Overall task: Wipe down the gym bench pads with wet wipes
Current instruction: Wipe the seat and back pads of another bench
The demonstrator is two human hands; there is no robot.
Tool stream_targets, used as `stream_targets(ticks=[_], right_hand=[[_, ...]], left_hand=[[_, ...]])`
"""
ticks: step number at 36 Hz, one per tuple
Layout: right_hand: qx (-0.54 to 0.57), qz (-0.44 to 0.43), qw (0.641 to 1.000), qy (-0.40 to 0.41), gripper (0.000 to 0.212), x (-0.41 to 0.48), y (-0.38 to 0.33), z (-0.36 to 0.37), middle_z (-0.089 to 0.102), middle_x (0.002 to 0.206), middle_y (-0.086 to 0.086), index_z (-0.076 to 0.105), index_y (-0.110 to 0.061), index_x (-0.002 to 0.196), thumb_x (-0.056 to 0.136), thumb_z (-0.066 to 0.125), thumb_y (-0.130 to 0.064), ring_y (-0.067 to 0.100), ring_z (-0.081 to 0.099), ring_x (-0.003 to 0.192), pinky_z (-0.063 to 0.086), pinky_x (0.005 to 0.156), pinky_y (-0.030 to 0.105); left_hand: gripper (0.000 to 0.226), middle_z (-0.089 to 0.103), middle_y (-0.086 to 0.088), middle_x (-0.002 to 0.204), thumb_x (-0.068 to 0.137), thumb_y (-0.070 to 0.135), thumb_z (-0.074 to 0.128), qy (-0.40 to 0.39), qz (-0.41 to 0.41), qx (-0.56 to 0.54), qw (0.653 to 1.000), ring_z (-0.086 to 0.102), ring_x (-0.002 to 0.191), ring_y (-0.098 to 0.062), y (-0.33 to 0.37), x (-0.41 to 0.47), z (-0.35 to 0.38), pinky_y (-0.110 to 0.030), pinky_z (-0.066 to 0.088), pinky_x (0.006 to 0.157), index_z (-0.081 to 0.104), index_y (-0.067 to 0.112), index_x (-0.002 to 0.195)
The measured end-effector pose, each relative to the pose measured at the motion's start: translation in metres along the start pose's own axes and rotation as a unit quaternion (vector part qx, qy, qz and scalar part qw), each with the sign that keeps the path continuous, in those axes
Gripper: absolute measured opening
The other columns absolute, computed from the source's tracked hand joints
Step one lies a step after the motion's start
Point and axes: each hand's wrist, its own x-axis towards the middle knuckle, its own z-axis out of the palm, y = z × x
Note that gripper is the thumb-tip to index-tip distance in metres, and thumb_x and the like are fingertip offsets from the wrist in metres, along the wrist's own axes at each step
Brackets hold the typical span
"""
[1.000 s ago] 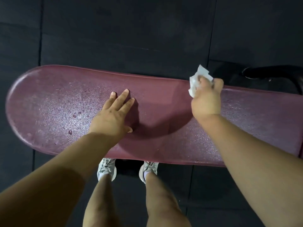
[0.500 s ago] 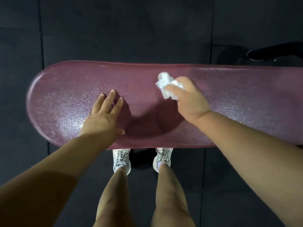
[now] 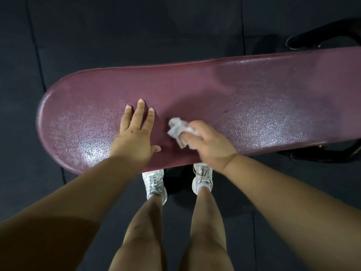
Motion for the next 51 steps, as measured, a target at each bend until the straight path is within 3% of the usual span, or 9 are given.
stream_targets(ticks=[9, 12, 16, 20, 27, 31, 41, 47, 51], right_hand=[[0.108, 0.454, 0.842, 0.272, 0.048, -0.020, 0.017, -0.004, 0.035, 0.133, 0.019, 0.052, -0.007, 0.130, 0.084, 0.047, 0.008, 0.035, 0.054, 0.102, 0.041, 0.091, 0.028], [0.124, 0.384, 0.876, 0.266, 0.052, -0.017, -0.031, 0.024, 0.042, 0.122, 0.023, 0.059, -0.005, 0.119, 0.071, 0.052, 0.013, 0.039, 0.056, 0.092, 0.051, 0.084, 0.039], [0.120, 0.191, 0.969, 0.099, 0.031, -0.031, -0.052, 0.042, 0.050, 0.117, 0.004, 0.057, -0.019, 0.120, 0.091, 0.048, -0.012, 0.019, 0.052, 0.097, 0.038, 0.079, 0.006], [0.046, 0.023, 0.999, -0.010, 0.015, -0.050, -0.017, 0.020, 0.054, 0.103, -0.006, 0.049, -0.034, 0.107, 0.097, 0.043, -0.043, 0.015, 0.053, 0.093, 0.038, 0.074, 0.030], [0.071, 0.307, 0.935, 0.161, 0.042, -0.081, 0.034, 0.005, 0.046, 0.122, 0.018, 0.059, -0.014, 0.119, 0.080, 0.059, 0.002, 0.038, 0.057, 0.082, 0.052, 0.072, 0.044], [0.138, 0.404, 0.878, 0.217, 0.047, -0.066, -0.006, 0.020, 0.034, 0.129, 0.019, 0.051, -0.009, 0.127, 0.083, 0.055, 0.006, 0.029, 0.050, 0.082, 0.043, 0.074, 0.028], [0.095, -0.031, 0.994, 0.034, 0.018, -0.030, -0.068, 0.046, 0.059, 0.089, 0.000, 0.047, -0.019, 0.104, 0.099, 0.040, -0.035, 0.022, 0.056, 0.082, 0.042, 0.071, 0.036], [0.071, 0.162, 0.978, 0.111, 0.031, -0.025, -0.020, 0.029, 0.047, 0.096, -0.015, 0.052, -0.028, 0.117, 0.091, 0.042, -0.042, 0.004, 0.047, 0.074, 0.037, 0.064, 0.013], [0.084, 0.146, 0.966, 0.196, 0.029, -0.022, -0.025, 0.031, 0.045, 0.117, 0.018, 0.065, -0.007, 0.107, 0.079, 0.061, -0.003, 0.029, 0.052, 0.094, 0.049, 0.076, 0.032]], left_hand=[[0.096, -0.025, 0.008, 0.155, 0.085, 0.045, 0.062, 0.020, 0.005, 0.014, 1.000, -0.018, 0.144, -0.025, 0.000, 0.000, 0.008, -0.044, 0.026, 0.112, -0.005, 0.027, 0.151], [0.096, -0.023, 0.007, 0.155, 0.084, 0.046, 0.062, 0.026, 0.006, 0.018, 0.999, -0.017, 0.144, -0.026, 0.000, -0.001, 0.009, -0.042, 0.022, 0.114, -0.004, 0.025, 0.151], [0.093, -0.022, 0.003, 0.156, 0.086, 0.047, 0.059, 0.026, 0.014, 0.028, 0.999, -0.018, 0.144, -0.028, 0.000, -0.002, 0.011, -0.039, 0.009, 0.117, -0.004, 0.022, 0.151], [0.087, -0.018, 0.003, 0.157, 0.089, 0.045, 0.056, 0.035, 0.013, 0.022, 0.999, -0.017, 0.144, -0.026, 0.000, -0.005, 0.015, -0.039, 0.008, 0.118, -0.001, 0.021, 0.151], [0.069, 0.005, 0.001, 0.158, 0.091, 0.032, 0.058, 0.061, 0.002, -0.011, 0.998, 0.004, 0.142, -0.030, 0.003, -0.028, 0.025, -0.048, 0.023, 0.114, 0.024, 0.017, 0.149], [0.063, 0.015, -0.001, 0.153, 0.088, 0.031, 0.062, 0.080, -0.038, -0.030, 0.996, 0.019, 0.131, -0.031, 0.000, -0.042, 0.026, -0.051, 0.036, 0.105, 0.035, 0.021, 0.145], [0.062, 0.012, 0.015, 0.155, 0.088, 0.026, 0.062, 0.041, -0.039, -0.052, 0.997, 0.018, 0.135, -0.022, -0.028, -0.057, 0.023, -0.040, 0.029, 0.110, 0.036, 0.029, 0.144], [0.056, 0.020, 0.011, 0.152, 0.088, 0.024, 0.062, 0.060, -0.038, -0.071, 0.995, 0.020, 0.130, -0.020, -0.039, -0.060, 0.020, -0.037, 0.030, 0.108, 0.042, 0.026, 0.140], [0.056, 0.021, 0.009, 0.150, 0.087, 0.026, 0.063, 0.067, -0.018, -0.063, 0.996, 0.022, 0.126, -0.021, -0.049, -0.059, 0.021, -0.036, 0.031, 0.106, 0.043, 0.028, 0.139]])
